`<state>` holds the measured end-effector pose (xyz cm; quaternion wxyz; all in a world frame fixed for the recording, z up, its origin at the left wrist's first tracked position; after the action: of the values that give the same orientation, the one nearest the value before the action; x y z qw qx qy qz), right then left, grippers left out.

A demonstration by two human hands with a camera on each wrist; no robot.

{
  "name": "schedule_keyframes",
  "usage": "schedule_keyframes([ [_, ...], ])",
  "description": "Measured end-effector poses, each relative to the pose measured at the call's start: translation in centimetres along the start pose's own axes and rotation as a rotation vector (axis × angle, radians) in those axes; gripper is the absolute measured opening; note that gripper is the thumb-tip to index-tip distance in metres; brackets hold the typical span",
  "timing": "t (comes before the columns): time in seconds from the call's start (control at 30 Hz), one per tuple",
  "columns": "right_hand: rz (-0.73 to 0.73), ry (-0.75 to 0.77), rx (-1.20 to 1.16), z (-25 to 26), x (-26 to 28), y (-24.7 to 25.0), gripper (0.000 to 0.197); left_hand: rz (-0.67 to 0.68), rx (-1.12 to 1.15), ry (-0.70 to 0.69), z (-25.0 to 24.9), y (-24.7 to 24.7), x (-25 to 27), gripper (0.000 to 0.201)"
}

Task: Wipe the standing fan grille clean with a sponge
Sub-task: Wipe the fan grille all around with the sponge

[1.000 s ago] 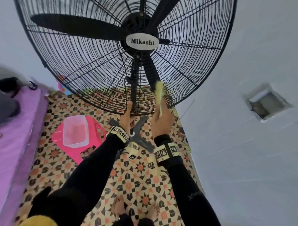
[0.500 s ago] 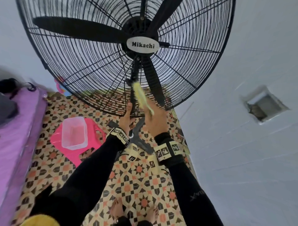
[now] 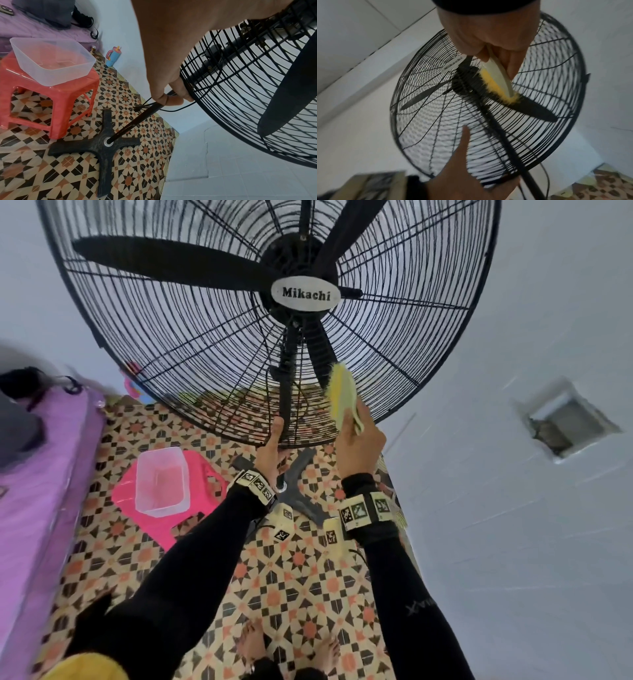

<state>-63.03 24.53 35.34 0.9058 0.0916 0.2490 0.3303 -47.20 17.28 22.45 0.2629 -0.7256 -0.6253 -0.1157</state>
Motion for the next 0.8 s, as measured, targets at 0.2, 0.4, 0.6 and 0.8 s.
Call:
schedule_keyframes([
  [0.2,0.265,0.219,0.048,1.1,1.0,-1.5,0.034,-0.012,0.004,-0.001,0.9,0.3,-1.2,0.074],
  [0.4,0.056,0.105,0.044,1.3,-1.0,0.9,0.04,-0.028,-0.005,0.001,0.8,0.5,-0.9,0.075],
  [0.6,0.253,0.178,0.018,2.3,1.4,-1.7,0.039,-0.04,-0.012,0.004,0.9,0.5,-1.5,0.077],
  [0.8,0.099,0.018,-0.066,1.9,-1.3,-0.1,0.041,-0.056,-0.038,0.041,1.6,0.9,-2.0,0.082],
])
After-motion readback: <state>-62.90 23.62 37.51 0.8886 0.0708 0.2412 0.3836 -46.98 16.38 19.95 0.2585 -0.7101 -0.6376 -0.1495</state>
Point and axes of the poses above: each hand's wrist, its own x-axis away from the middle knuckle, its own y-axis out of the back of the hand, z = x × y, the point moved 5 cm from there along -x, towards the middle knuckle, and after that the axes turned 1 degree about -x, right-handed, at the moved point
